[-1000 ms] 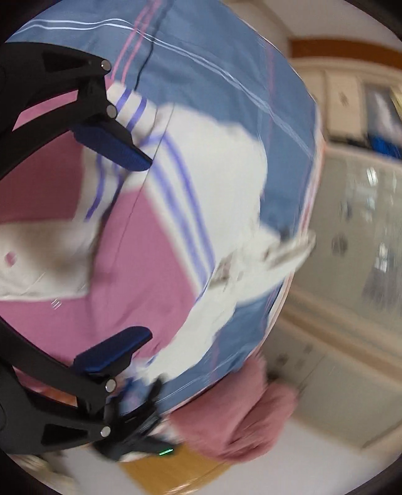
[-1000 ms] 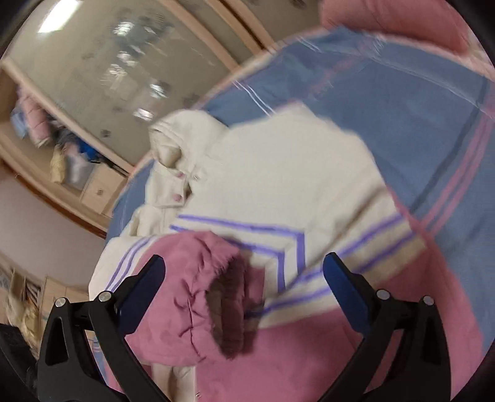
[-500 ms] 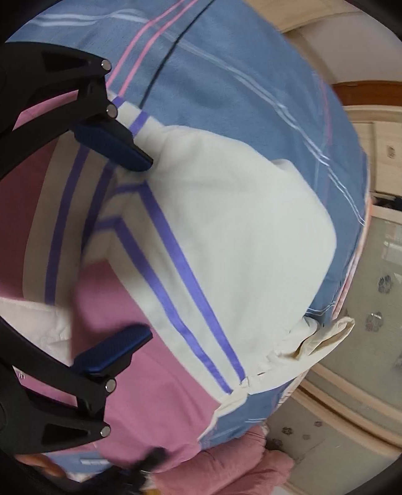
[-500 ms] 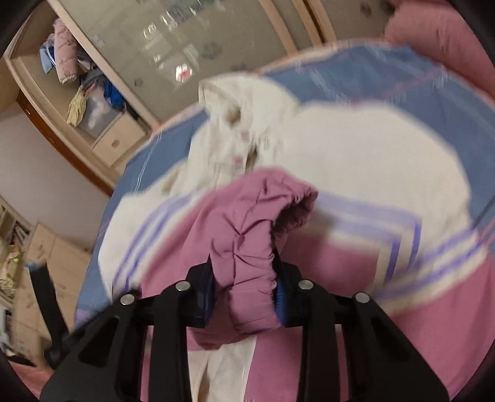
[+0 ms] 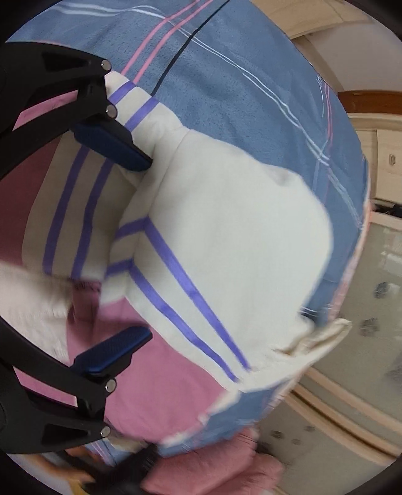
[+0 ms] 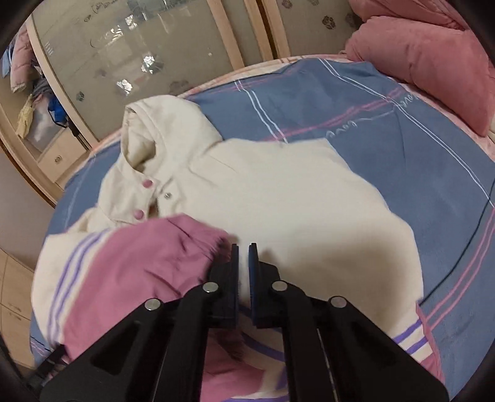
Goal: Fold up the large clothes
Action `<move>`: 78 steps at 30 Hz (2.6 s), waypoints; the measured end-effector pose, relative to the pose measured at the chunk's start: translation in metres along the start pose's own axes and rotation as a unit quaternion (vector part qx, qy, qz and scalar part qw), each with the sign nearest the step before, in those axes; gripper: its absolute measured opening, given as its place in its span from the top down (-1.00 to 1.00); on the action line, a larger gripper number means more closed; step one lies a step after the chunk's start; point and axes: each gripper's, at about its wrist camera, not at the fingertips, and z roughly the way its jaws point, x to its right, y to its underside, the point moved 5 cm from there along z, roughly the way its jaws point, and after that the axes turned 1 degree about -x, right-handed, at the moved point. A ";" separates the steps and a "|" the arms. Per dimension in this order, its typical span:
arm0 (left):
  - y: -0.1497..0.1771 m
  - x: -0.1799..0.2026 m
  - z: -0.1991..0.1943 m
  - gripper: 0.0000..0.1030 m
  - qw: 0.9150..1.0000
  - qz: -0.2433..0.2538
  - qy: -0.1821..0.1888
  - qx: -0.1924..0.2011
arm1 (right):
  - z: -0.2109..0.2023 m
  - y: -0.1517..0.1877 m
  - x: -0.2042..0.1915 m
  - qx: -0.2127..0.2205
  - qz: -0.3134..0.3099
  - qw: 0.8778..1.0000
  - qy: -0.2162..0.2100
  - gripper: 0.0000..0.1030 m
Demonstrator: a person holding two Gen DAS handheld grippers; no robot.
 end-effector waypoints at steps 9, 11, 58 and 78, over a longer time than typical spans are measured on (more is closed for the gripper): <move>-0.027 0.021 -0.022 -0.96 0.998 0.008 -0.014 0.060 | -0.028 0.017 -0.046 0.011 -0.074 0.996 -0.042 -0.66; -0.026 0.026 -0.002 -0.96 0.999 0.017 -0.032 0.027 | -0.012 0.026 -0.044 -0.023 -0.069 0.997 -0.022 -0.66; 0.035 -0.038 -0.056 -0.96 0.998 0.041 -0.035 -0.030 | -0.065 0.040 0.060 -0.038 -0.021 0.997 -0.068 -0.75; 0.118 -0.083 -0.095 -0.96 0.998 0.050 -0.003 -0.035 | -0.044 0.240 -0.126 -0.296 -0.073 0.907 -0.290 0.43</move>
